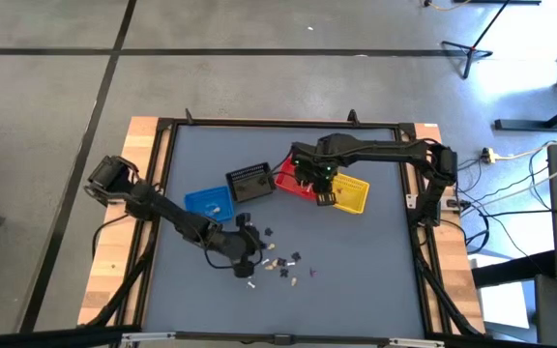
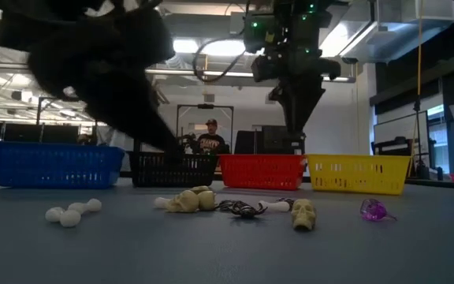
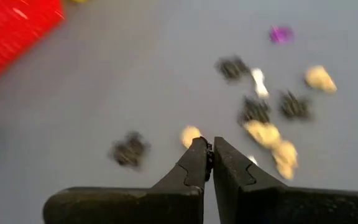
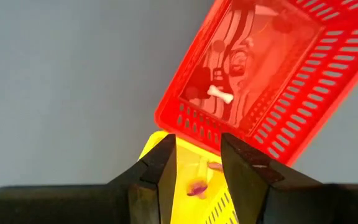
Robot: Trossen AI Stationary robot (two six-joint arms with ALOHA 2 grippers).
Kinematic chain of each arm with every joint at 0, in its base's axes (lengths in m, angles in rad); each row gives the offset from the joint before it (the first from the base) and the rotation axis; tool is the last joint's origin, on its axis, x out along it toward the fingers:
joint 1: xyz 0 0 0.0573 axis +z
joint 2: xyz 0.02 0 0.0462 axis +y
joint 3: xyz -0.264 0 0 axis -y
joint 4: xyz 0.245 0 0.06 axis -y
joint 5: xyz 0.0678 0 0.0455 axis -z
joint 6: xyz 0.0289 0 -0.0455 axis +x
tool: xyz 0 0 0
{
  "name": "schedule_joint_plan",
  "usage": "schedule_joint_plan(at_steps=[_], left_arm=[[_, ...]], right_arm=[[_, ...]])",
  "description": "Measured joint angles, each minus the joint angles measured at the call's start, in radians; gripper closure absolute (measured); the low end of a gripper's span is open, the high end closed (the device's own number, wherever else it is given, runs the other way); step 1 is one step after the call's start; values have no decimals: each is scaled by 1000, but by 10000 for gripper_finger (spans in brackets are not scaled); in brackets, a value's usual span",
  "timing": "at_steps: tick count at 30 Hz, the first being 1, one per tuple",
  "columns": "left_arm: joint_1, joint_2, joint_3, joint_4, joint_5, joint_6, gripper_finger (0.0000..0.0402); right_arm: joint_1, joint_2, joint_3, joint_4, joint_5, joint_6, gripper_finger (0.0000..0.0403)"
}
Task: Sort Halloween decoration
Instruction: Put the black spider toy into the black bin
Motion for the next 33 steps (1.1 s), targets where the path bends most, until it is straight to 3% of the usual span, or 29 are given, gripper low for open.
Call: schedule_joint_plan(at_steps=[10,19,27,33], left_arm=[[157,-177,0,-27,-59,114,401],[339,-348,0,-266,-65,187,400],[487,-325,-1,-426,-1,227,400],[535,-259,-1,-425,59,228,400]], right_arm=[[-1,-36,0,-4,33,-30,278],[-1,-36,0,-12,150,-114,278],[-1,-36,0,19,149,-134,278],[-1,-36,-1,46,149,-135,278]])
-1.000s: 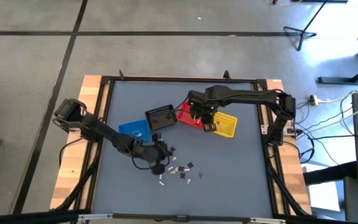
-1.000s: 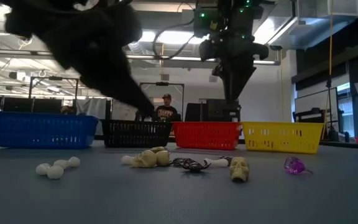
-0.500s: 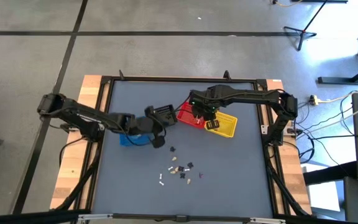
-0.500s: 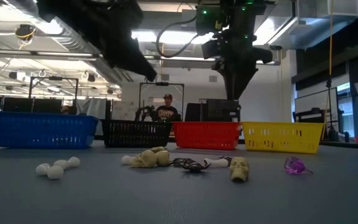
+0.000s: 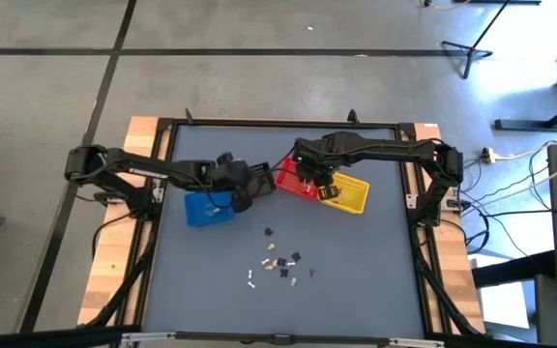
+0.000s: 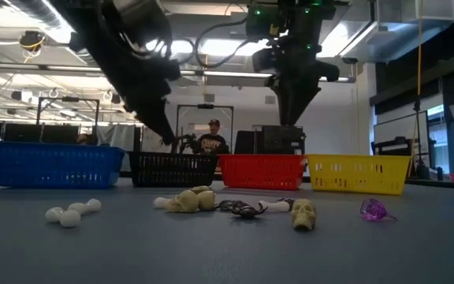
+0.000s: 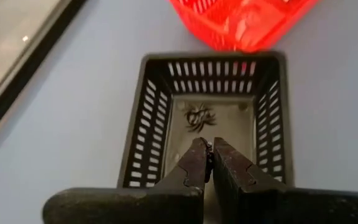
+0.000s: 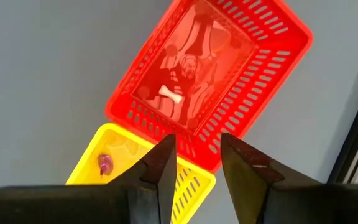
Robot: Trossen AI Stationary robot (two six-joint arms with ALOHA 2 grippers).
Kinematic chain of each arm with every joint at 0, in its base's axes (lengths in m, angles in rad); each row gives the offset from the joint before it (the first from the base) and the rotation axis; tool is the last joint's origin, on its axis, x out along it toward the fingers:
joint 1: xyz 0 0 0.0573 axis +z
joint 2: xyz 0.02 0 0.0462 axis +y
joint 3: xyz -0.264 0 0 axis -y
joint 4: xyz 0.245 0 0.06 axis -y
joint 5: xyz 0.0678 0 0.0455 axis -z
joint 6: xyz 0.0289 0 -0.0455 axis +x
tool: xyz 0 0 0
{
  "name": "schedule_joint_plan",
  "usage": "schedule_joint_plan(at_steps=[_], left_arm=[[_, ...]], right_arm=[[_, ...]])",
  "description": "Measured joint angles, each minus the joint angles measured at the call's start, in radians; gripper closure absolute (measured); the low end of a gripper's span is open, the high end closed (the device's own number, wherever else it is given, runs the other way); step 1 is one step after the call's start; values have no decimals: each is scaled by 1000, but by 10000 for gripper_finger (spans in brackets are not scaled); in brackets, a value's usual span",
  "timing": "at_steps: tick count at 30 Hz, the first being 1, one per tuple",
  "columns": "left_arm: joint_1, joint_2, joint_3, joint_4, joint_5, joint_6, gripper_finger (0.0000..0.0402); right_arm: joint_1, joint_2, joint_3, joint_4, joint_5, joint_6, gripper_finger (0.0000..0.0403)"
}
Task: Sort Halloween decoration
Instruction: Put the black spider toy into the black bin, then put the yellow skull toy into the blue bin
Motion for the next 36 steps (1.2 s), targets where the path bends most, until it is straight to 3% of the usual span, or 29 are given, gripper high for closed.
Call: schedule_joint_plan(at_steps=[11,28,36], left_arm=[[18,65,0,-3,-13,-1,392],[18,62,0,-2,-3,-64,308],[18,62,44,-11,-1,-105,296]], right_arm=[[0,0,0,7,0,0,278],[0,0,0,17,0,0,278],[0,0,0,17,0,0,278]])
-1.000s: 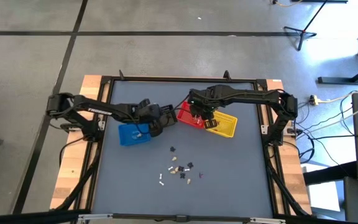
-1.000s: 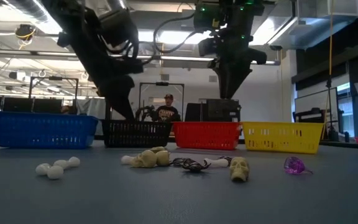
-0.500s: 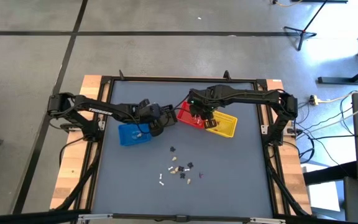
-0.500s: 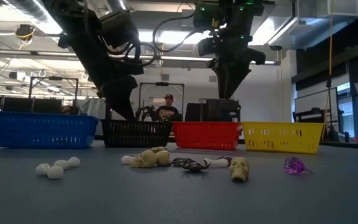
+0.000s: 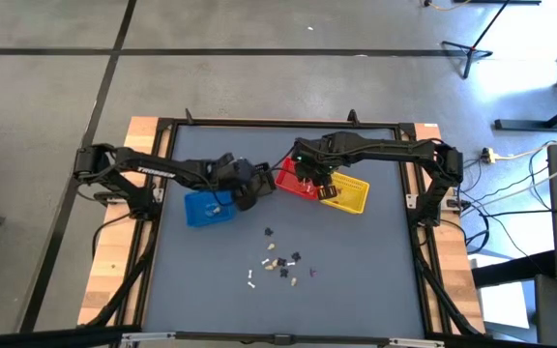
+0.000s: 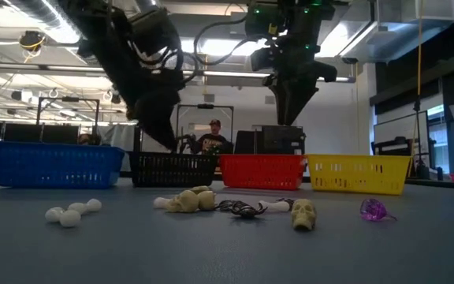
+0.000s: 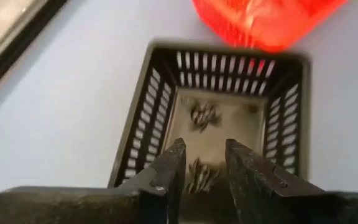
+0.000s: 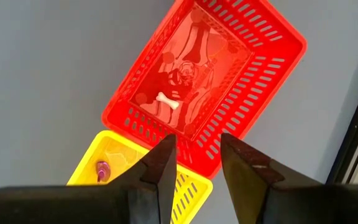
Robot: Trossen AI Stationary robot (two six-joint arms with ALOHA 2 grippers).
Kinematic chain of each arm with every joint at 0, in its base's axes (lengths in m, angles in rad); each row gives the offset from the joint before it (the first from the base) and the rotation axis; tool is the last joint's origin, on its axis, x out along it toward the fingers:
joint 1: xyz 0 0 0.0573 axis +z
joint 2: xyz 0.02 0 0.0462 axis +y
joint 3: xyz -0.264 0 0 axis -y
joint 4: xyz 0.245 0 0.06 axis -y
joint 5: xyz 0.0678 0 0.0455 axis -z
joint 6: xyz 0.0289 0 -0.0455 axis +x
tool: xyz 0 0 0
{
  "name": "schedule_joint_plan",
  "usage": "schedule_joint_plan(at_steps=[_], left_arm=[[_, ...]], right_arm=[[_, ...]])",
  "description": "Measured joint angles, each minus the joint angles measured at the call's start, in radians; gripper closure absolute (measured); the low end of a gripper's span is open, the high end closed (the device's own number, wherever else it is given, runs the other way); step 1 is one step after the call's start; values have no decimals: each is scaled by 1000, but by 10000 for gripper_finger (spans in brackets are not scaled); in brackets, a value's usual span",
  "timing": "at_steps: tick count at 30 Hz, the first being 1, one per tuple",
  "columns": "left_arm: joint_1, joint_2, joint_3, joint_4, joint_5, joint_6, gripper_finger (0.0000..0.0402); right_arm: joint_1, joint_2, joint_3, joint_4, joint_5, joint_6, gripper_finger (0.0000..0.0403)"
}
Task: Sort Halloween decoration
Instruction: Put the yellow skull toy into the blue bin
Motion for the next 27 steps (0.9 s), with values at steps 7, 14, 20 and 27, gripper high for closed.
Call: schedule_joint_plan(at_steps=[7,14,20,27], left_arm=[[0,0,116,-133,7,18,296],[-15,-14,205,-214,106,29,297],[-86,-84,214,-212,95,56,297],[-191,-180,214,-216,101,26,297]], right_arm=[[0,0,0,0,0,0,278],[0,0,0,-3,-16,5,278],[1,0,0,-4,-124,6,278],[1,0,0,-4,-143,7,278]])
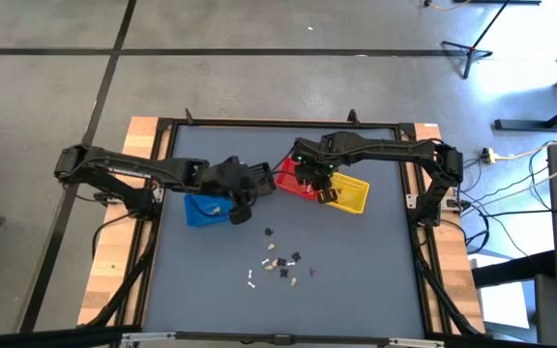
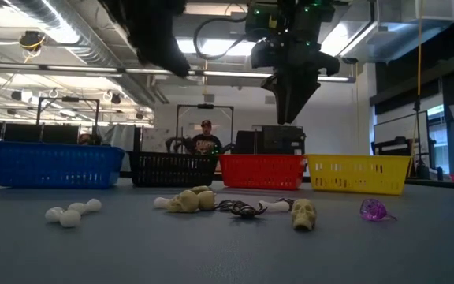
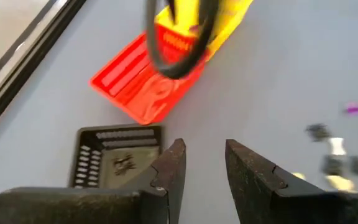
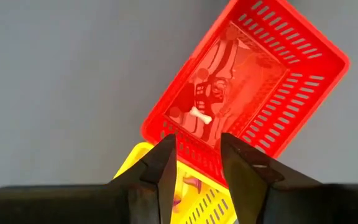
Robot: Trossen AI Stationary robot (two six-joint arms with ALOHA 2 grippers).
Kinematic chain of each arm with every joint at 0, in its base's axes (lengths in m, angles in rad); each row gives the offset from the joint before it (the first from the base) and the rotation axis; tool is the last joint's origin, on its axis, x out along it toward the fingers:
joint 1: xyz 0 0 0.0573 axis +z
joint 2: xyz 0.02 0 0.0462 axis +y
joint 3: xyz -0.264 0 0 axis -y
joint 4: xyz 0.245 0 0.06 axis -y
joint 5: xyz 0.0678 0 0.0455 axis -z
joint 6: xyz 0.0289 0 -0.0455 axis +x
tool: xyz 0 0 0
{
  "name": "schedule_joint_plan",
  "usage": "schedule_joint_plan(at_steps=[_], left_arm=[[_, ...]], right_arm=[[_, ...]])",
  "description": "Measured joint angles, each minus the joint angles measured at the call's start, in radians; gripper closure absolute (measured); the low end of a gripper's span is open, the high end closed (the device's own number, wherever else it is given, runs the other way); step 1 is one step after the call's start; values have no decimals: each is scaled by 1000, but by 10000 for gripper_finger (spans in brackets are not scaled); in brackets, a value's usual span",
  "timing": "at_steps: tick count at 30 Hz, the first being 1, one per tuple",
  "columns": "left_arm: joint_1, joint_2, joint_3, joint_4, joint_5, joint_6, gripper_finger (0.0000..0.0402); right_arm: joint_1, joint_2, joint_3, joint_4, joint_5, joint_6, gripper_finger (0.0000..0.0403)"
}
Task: Sort Halloween decoration
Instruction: Put the yellow skull toy into the blue bin
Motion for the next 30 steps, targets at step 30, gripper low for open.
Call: schedule_joint_plan(at_steps=[30], left_arm=[[-186,60,-1,171,138,-243,268]], right_arm=[[0,0,0,19,-16,0,278]])
